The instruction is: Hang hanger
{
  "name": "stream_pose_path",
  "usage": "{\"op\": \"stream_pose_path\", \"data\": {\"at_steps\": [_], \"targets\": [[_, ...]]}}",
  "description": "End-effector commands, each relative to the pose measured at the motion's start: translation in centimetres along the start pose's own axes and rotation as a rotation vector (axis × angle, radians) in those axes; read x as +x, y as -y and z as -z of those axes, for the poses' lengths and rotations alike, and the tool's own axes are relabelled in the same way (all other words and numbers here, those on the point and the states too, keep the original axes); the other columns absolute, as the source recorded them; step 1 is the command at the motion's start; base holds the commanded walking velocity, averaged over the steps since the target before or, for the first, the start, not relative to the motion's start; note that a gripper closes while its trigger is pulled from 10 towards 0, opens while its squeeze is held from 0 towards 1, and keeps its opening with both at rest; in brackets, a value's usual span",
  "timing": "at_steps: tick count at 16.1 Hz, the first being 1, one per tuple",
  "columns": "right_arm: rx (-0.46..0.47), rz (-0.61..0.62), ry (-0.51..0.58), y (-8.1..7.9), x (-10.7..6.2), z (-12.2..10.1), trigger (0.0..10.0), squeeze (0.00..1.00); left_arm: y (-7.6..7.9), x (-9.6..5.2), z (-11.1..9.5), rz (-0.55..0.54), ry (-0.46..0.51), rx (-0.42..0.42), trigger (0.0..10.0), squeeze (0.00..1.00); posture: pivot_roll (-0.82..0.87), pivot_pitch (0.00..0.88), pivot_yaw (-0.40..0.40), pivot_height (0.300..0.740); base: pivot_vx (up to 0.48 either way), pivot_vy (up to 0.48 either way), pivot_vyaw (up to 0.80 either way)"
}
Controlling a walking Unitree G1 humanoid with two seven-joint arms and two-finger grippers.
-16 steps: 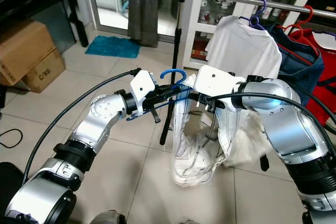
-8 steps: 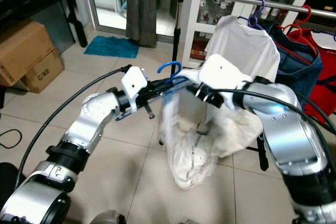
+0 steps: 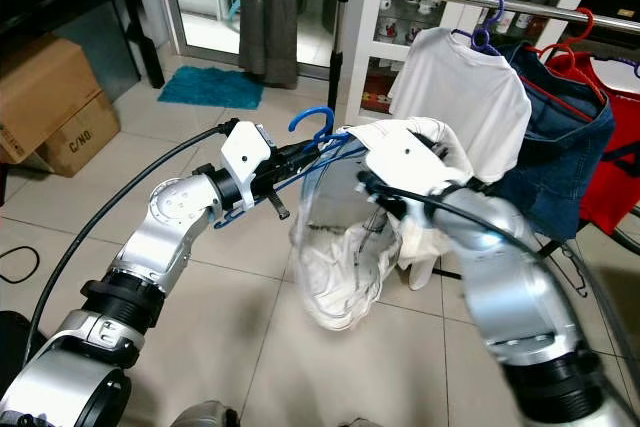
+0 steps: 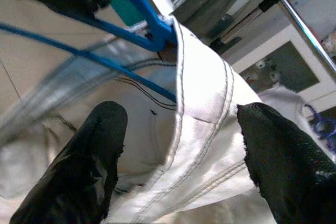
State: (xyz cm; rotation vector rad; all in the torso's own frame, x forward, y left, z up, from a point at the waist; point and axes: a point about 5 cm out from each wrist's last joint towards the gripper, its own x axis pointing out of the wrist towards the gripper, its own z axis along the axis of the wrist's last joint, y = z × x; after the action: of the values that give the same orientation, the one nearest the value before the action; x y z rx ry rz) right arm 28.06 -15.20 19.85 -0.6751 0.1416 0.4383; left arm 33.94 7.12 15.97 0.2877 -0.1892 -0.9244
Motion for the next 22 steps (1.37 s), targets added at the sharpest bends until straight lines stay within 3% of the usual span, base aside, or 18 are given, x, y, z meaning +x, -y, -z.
{"op": "stream_pose_path", "data": {"at_steps": [1,4,6,11,16,22], "targets": [[0.057,0.003,0.005,-0.4,-0.1,-0.4,10.0,0.00,-0.8,0.3,-2.1,-0.049,0.090,0.047,0.0,0.00,-0.03,0.000,-0.049,0.740,0.000,0.000,0.00],[0.149,0.148,-0.070,-0.9,0.6,0.5,10.0,0.00,-0.8,0.4,-2.8,-0.063,0.114,0.045,0.0,0.00,-0.02,0.000,-0.051,0.740,0.000,0.000,0.00],[0.210,0.227,-0.108,-0.9,0.8,0.9,0.0,0.00,-0.9,0.3,-3.1,-0.078,0.124,0.048,0.0,0.00,-0.01,0.000,-0.052,0.740,0.000,0.000,0.00],[0.305,0.283,-0.085,-0.7,1.2,0.7,0.0,0.00,-0.5,-0.1,-2.9,-0.069,0.112,0.041,0.0,0.00,-0.01,0.000,-0.045,0.740,0.000,0.000,0.00],[0.341,0.345,-0.084,-0.6,1.5,0.6,0.0,0.00,-0.3,-0.3,-2.9,-0.054,0.105,0.028,0.0,0.00,0.00,0.000,-0.042,0.740,0.000,0.000,0.00],[0.319,0.315,-0.034,-0.5,1.6,0.4,0.0,0.00,-0.1,-0.4,-3.2,-0.020,0.113,0.006,0.0,0.00,-0.01,0.000,-0.041,0.740,0.000,0.000,0.00]]}}
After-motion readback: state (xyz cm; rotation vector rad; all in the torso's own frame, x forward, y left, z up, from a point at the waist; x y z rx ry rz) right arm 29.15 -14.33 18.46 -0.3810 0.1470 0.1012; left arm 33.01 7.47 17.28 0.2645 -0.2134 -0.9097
